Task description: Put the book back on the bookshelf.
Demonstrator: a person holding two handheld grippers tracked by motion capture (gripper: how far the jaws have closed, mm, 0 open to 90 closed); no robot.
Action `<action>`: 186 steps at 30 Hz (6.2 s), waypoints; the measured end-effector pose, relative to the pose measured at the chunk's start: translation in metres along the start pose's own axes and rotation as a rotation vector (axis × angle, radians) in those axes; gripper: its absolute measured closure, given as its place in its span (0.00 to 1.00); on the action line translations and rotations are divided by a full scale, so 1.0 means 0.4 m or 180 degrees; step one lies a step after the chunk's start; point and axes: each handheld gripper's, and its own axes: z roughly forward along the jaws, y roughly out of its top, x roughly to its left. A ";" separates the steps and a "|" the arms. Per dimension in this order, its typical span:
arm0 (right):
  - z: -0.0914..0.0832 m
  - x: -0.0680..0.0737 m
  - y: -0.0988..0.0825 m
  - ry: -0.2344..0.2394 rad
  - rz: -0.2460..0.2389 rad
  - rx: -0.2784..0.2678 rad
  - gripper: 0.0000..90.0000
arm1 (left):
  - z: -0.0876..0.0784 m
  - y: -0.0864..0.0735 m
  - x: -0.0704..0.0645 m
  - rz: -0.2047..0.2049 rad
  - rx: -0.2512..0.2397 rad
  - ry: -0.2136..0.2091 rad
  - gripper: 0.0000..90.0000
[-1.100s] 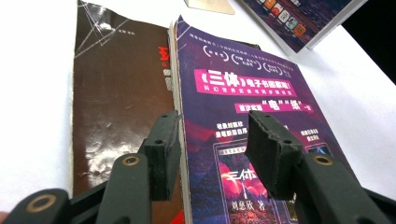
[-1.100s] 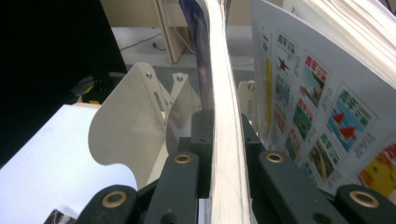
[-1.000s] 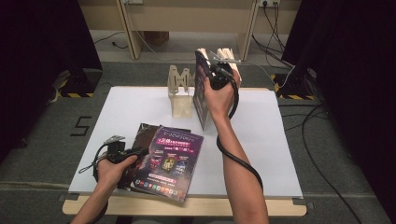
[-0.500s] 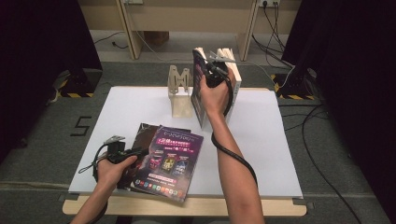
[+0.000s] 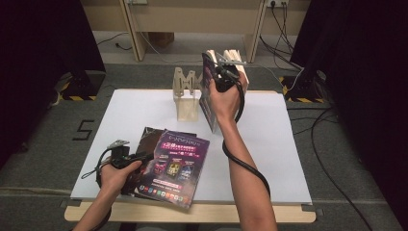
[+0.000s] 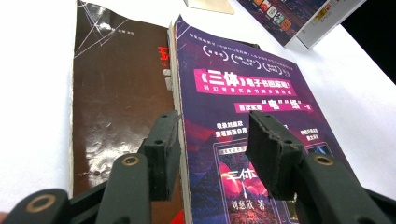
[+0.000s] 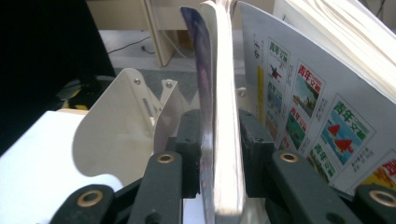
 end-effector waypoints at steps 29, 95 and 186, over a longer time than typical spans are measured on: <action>0.025 -0.007 -0.001 -0.0091 -0.0065 0.0037 0.92 | 0.006 -0.002 0.003 0.0021 0.0034 0.0017 0.59; -0.076 -0.044 -0.089 0.0226 0.0061 0.0069 0.67 | 0.015 -0.011 -0.014 0.0046 0.0073 0.0009 0.57; -0.045 -0.046 -0.459 0.0660 0.0133 0.1394 0.62 | 0.039 -0.031 0.000 0.0043 0.0261 0.0119 0.53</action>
